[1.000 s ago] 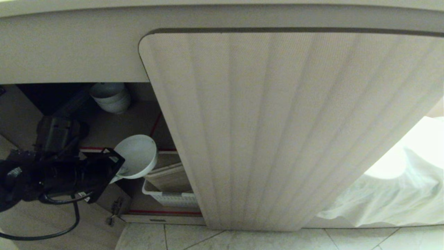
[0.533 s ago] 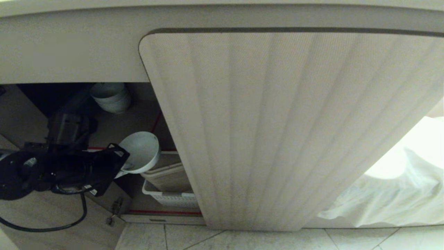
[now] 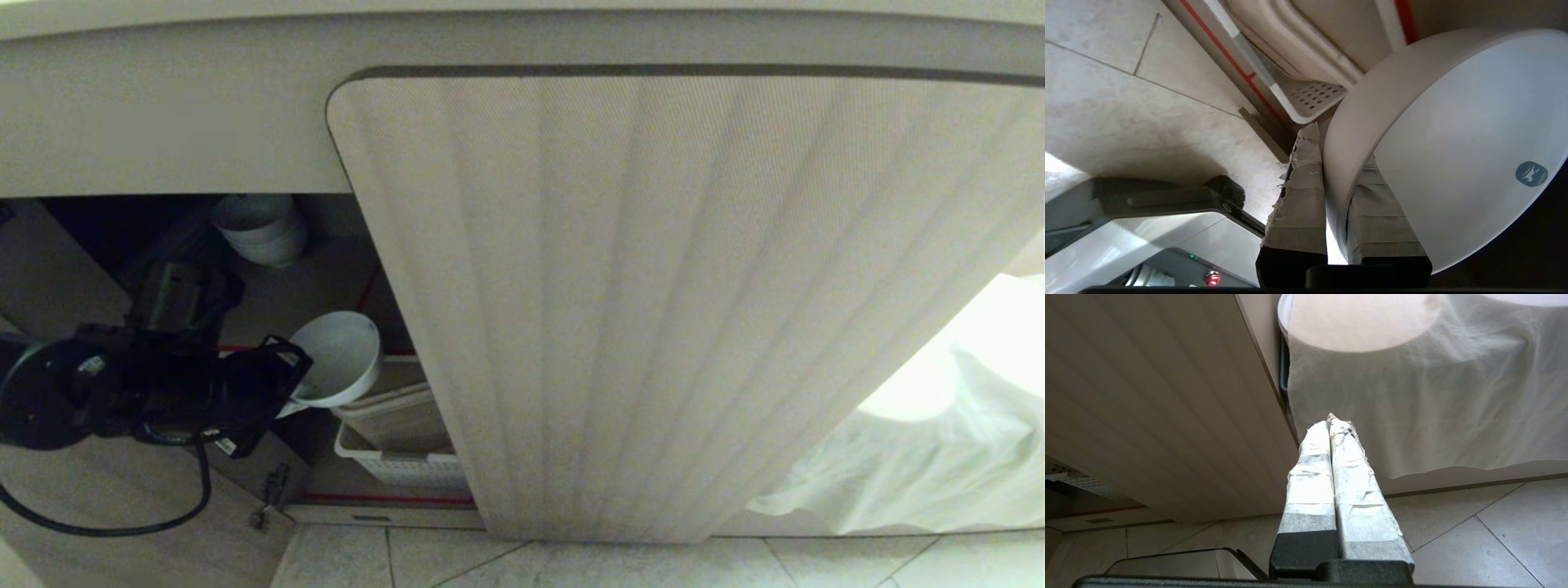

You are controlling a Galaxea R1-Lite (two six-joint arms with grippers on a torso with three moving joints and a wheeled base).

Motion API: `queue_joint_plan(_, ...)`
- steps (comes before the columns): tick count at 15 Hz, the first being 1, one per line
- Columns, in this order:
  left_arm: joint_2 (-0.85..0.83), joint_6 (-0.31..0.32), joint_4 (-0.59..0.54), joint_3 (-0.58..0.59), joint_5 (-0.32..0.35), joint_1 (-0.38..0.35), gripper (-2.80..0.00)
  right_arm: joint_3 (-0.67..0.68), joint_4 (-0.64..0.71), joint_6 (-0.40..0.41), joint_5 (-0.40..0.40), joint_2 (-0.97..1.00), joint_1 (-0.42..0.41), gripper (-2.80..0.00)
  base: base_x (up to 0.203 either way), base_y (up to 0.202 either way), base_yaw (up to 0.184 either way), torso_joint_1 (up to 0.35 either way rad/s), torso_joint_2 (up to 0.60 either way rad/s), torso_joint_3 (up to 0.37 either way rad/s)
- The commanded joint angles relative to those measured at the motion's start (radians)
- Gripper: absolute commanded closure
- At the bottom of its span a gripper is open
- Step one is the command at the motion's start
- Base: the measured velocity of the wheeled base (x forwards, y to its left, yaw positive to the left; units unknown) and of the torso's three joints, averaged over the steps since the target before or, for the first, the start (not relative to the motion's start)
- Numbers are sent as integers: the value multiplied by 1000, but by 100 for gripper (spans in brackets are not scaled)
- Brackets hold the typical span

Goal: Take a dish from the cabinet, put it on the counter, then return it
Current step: Put it back into the cabinet

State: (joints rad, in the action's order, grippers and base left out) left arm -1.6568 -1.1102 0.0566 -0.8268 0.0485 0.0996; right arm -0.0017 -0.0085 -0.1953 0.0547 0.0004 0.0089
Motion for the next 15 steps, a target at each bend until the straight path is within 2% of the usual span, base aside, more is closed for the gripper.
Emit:
queue_joint_plan(1, -12, -6, -3, -15, 1, 0, 0, 0, -1, -1, 1, 0, 0, 0, 0, 0, 0, 0, 0, 0)
queue_joint_plan(11, -79, -7, -6, -74, 21, -1, 0, 0, -1, -1, 0, 0, 0, 0, 0, 0, 0, 0, 0, 0)
queue_joint_plan(15, -100, -5, -47, -126, 25, -9, 0, 0, -1, -1, -1, 0, 0, 0, 0, 0, 0, 0, 0, 0)
